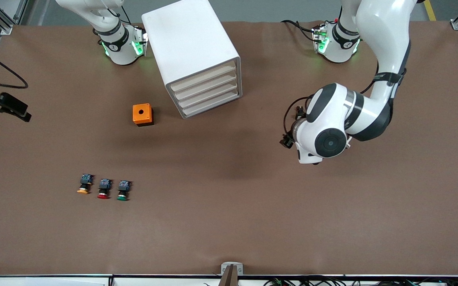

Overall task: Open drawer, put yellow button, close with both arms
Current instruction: 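Reach the right gripper toward the yellow button while the left gripper reaches the drawer, then grasp the yellow button with the right gripper while the left gripper grips the drawer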

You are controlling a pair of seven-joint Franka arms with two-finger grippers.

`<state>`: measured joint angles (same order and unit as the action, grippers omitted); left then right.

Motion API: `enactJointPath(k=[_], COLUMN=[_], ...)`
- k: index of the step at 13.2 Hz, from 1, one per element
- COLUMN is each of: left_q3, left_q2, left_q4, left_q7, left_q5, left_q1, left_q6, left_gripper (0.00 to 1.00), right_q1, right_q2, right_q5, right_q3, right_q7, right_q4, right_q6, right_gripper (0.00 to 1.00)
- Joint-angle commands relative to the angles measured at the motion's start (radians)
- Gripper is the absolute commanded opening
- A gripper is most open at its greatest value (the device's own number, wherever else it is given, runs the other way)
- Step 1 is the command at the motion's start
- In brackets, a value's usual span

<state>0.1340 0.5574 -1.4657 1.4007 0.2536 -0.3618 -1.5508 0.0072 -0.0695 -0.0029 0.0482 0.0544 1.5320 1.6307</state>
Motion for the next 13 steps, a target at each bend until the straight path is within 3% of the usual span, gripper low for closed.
enactJointPath(k=[1, 7, 13], left_q3=[-0.005, -0.005, -0.005], left_q2=[0.047, 0.067, 0.148], left_q4=[0.035, 0.031, 0.033], left_q7=[0.139, 0.507, 0.938], left_q5=[0.110, 0.234, 0.498], left_q1=[-0.023, -0.114, -0.175], left_q6=[-0.005, 0.000, 0.000], left_gripper=[1.00, 0.99, 0.98], right_q1=[-0.016, -0.016, -0.074], right_q2=[-0.129, -0.399, -0.553], right_q5=[0.020, 0.011, 0.011], right_q3=[-0.011, -0.011, -0.010], right_q7=[-0.042, -0.028, -0.039], right_q4=[-0.019, -0.015, 0.023], right_q6=[0.046, 0.236, 0.418], right_gripper=[1.00, 1.00, 1.00])
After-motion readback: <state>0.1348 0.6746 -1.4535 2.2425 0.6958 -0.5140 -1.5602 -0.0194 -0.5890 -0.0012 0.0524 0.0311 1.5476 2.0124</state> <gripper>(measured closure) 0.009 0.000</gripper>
